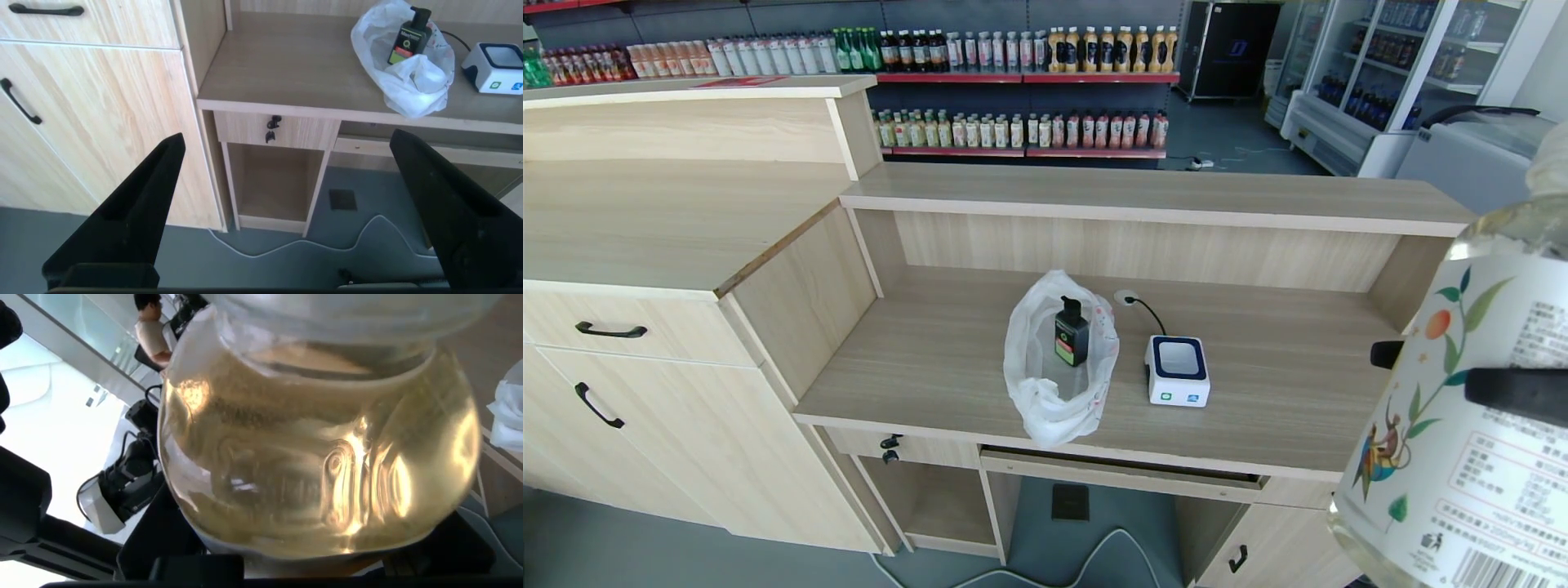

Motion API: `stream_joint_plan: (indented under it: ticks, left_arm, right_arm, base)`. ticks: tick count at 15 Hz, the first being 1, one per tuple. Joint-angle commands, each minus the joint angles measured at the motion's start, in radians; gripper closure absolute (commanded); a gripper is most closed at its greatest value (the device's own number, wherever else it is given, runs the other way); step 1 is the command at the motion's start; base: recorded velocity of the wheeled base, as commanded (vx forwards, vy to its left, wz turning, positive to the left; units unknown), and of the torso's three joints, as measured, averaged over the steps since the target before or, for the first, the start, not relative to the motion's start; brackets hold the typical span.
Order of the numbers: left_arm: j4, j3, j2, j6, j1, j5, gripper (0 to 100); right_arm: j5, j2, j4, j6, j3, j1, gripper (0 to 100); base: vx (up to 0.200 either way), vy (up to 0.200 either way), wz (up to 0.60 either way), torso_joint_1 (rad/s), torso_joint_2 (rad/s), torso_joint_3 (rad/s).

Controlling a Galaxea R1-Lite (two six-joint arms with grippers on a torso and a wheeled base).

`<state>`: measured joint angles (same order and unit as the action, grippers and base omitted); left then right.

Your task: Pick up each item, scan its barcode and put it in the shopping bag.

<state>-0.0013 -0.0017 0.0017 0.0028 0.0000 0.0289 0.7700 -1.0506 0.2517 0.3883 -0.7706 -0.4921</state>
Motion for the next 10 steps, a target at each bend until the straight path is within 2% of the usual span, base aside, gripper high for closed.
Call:
stream_joint_plan:
  ticks: [1, 7, 10]
  left_arm:
    - [0.0, 0.0, 0.0, 0.0, 0.0, 0.0, 0]
    - [0.0, 0.0, 0.0, 0.0, 0.0, 0.0, 0]
    - [0.0, 0.0, 0.0, 0.0, 0.0, 0.0, 0]
  right_arm:
    - [0.0, -0.002, 0.001, -0.002, -0.001, 0.003, 100]
    - [0.0, 0.014, -0.002, -0.002, 0.005, 0.014, 100]
    - [-0.001, 0.017, -0.035, -0.046, 0.005, 0.03, 100]
  base:
    - [0.0, 0.0, 0.0, 0.0, 0.0, 0.0]
    - [0.0, 0.0, 0.0, 0.0, 0.0, 0.0]
    - [0.0, 0.0, 0.0, 0.0, 0.0, 0.0]
